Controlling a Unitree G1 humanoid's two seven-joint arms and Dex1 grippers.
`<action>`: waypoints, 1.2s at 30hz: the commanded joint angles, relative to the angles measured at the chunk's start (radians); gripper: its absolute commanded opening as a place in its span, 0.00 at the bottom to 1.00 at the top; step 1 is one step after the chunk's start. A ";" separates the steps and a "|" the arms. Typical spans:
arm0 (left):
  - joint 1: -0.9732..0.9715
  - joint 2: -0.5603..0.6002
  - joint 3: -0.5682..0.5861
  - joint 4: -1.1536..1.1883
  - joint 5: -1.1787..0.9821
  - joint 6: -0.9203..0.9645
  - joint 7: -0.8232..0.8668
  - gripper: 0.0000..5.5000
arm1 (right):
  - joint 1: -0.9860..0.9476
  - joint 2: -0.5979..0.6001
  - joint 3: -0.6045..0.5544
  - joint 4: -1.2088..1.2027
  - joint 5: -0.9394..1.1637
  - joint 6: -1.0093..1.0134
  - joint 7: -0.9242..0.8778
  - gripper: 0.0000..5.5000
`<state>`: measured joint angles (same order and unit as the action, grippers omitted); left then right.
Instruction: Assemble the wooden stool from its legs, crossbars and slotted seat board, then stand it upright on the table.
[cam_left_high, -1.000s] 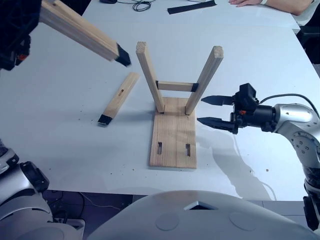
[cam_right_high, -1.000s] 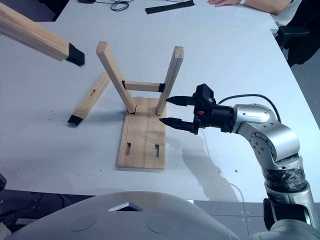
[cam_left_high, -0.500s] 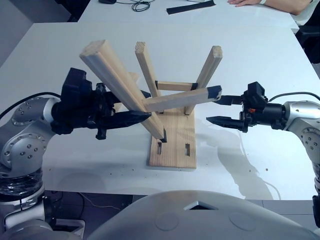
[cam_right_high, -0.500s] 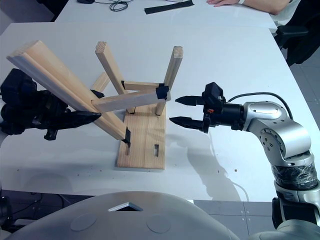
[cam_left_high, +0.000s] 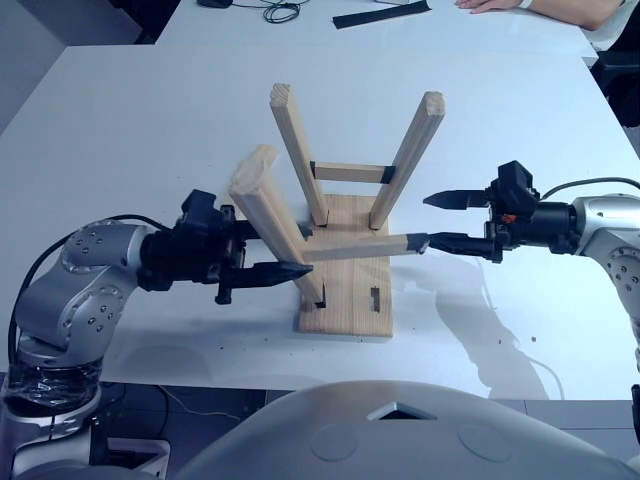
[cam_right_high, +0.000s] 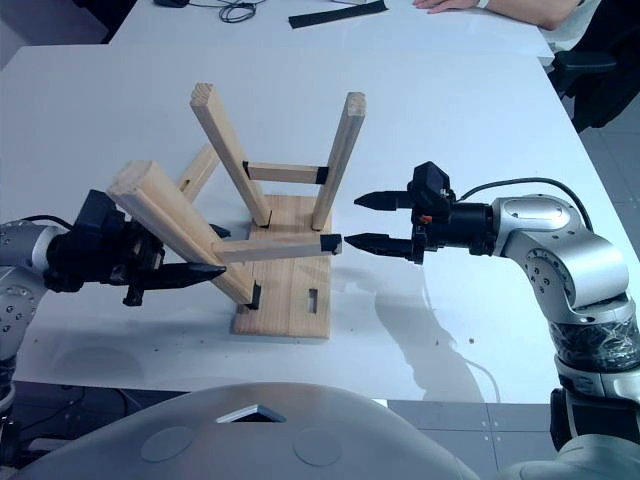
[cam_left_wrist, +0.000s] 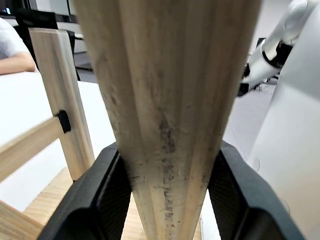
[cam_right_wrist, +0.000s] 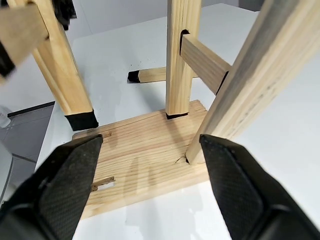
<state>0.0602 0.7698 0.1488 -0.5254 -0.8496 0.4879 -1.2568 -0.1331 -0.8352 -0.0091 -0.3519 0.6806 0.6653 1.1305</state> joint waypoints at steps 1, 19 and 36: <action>0.013 -0.001 -0.039 0.019 0.073 -0.066 -0.026 0.38 | -0.014 -0.019 0.004 -0.004 -0.016 -0.007 0.013 0.65; 0.041 -0.014 -0.112 0.064 0.135 -0.173 -0.033 0.38 | -0.023 -0.027 -0.001 -0.007 -0.016 0.007 0.032 0.65; 0.024 -0.020 -0.126 0.038 0.176 -0.202 -0.033 0.38 | -0.018 -0.027 -0.009 -0.010 -0.008 0.010 0.029 0.65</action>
<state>0.0807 0.7432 0.0335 -0.4917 -0.6973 0.3042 -1.2859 -0.1368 -0.8497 -0.0084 -0.3546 0.6660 0.6686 1.1559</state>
